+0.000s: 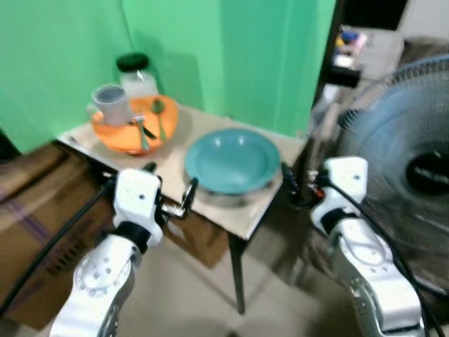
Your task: Setting the table
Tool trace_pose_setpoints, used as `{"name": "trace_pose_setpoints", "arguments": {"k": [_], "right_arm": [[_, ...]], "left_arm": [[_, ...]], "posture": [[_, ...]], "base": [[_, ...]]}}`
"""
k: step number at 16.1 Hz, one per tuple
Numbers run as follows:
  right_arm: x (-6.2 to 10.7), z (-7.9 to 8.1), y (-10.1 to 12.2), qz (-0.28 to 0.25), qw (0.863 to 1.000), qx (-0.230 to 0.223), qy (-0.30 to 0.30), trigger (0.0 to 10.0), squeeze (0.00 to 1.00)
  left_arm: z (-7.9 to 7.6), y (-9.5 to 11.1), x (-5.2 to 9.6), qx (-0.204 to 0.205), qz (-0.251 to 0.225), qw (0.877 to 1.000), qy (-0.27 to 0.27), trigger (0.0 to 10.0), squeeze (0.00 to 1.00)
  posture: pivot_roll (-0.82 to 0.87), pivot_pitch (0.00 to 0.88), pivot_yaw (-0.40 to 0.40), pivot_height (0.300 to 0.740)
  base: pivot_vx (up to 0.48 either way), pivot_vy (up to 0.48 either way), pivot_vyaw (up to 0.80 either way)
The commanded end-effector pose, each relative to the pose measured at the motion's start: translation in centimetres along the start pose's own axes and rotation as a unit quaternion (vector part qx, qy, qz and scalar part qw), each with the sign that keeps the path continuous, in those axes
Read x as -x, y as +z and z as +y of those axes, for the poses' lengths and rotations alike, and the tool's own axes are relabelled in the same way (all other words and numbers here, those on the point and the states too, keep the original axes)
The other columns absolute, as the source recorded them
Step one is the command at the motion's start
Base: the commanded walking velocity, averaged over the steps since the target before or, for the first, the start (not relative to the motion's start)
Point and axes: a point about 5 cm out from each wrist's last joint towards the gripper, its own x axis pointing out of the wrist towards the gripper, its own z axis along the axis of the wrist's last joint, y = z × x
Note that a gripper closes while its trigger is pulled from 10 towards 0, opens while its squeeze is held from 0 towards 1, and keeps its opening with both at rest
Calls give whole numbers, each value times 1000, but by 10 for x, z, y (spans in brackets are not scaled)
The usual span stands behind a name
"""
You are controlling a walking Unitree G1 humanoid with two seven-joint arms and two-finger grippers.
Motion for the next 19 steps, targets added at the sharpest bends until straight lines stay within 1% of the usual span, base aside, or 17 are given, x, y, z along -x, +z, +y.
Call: {"name": "trace_pose_setpoints", "arguments": {"k": [1, 10, 13, 14, 15, 16, 17, 18, 19], "right_arm": [[-2, 7, 7, -16, 1000, -2, 13, 10000, 0], [-1, 5, 9, -20, 1000, -3, 2, 10000, 0], [-3, 4, 10, -21, 1000, -3, 14, 10000, 0], [-4, 6, 9, -12, 999, -9, 31, 10000, 0], [-6, 7, 7, 2, 999, -24, 49, 10000, 0], [-8, 6, 8, 10, 998, -35, 53, 10000, 0], [-9, 6, 8, 10, 998, -37, 54, 10000, 0], [-12, 4, 8, 11, 998, -41, 52, 10000, 0], [-14, 2, 9, 12, 998, -40, 49, 10000, 0]], "left_arm": [[7, 1, 1, -8, 1, 1000, 9, 10000, 329], [7, -2, -3, -12, 6, 1000, -11, 10000, 333], [8, -11, -11, -28, 28, 999, -22, 10000, 290], [9, -13, -15, -36, 29, 998, -33, 10000, 286], [13, -15, -21, -47, 27, 998, -43, 10000, 290], [16, -19, -28, -55, 29, 996, -70, 10000, 290], [16, -21, -30, -58, 32, 995, -79, 10000, 290], [15, -27, -33, -52, 41, 992, -107, 10000, 286], [14, -35, -37, -54, 53, 988, -135, 10000, 282]], "posture": [[85, 0, 65, 740], [69, 0, 76, 740], [60, 0, 81, 740], [60, 0, 79, 740], [59, 0, 75, 740], [58, 0, 71, 740], [58, 0, 70, 740], [57, 0, 68, 740], [53, 0, 62, 740]], "base": [[341, 0, 0], [345, 0, 0], [90, 0, 0], [0, 0, 0], [0, 0, 0], [0, 0, 0], [0, 0, 0], [0, 0, 0], [0, 0, 0]]}}
